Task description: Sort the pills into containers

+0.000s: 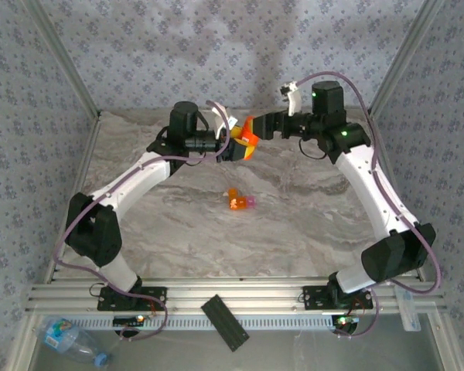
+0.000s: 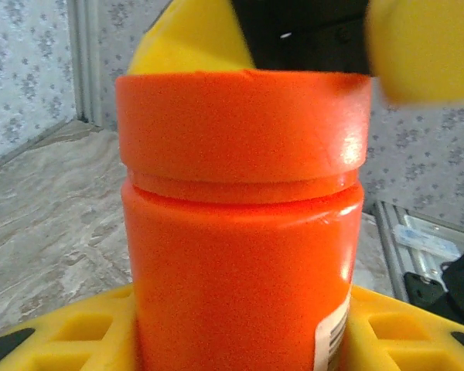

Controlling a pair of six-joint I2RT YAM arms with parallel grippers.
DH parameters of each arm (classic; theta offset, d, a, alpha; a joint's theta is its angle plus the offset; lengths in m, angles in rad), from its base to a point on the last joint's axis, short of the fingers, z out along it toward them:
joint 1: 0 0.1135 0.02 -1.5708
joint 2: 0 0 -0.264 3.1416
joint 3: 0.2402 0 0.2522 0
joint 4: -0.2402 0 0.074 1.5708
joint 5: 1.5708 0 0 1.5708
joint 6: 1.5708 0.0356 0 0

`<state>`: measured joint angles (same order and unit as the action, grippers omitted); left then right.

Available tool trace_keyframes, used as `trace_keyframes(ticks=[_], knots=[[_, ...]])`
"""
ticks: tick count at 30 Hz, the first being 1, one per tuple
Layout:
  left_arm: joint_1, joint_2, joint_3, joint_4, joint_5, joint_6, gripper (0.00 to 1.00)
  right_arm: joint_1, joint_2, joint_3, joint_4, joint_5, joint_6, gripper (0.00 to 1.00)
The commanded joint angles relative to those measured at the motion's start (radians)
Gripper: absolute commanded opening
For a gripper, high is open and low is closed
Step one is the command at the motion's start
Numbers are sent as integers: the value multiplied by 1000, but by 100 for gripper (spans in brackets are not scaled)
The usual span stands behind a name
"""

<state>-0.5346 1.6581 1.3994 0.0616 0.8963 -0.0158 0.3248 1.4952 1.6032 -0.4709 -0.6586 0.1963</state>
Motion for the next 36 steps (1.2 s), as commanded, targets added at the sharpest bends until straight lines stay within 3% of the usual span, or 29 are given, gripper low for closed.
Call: trace_keyframes(ticks=[1,13,18,21,30,33,36], knots=[[4,2,29,-42,75,24,0,16,9,41,-45,-28,-46,91],[5,-1,26,-36,57,30,0,24,16,32,-51,-22,-40,57],[3,-12,9,7,-4,13,0,51,25,24,-39,16,3,41],[-7,-38,-33,68,-130,11,0,95,37,7,-13,112,74,34],[-110,-103,-185,299,-610,32,0,244,113,-45,98,477,334,28],[-162,-98,-208,335,-765,70,0,271,139,-43,123,536,402,28],[-185,-89,-227,383,-851,63,0,286,154,-34,141,566,426,28]])
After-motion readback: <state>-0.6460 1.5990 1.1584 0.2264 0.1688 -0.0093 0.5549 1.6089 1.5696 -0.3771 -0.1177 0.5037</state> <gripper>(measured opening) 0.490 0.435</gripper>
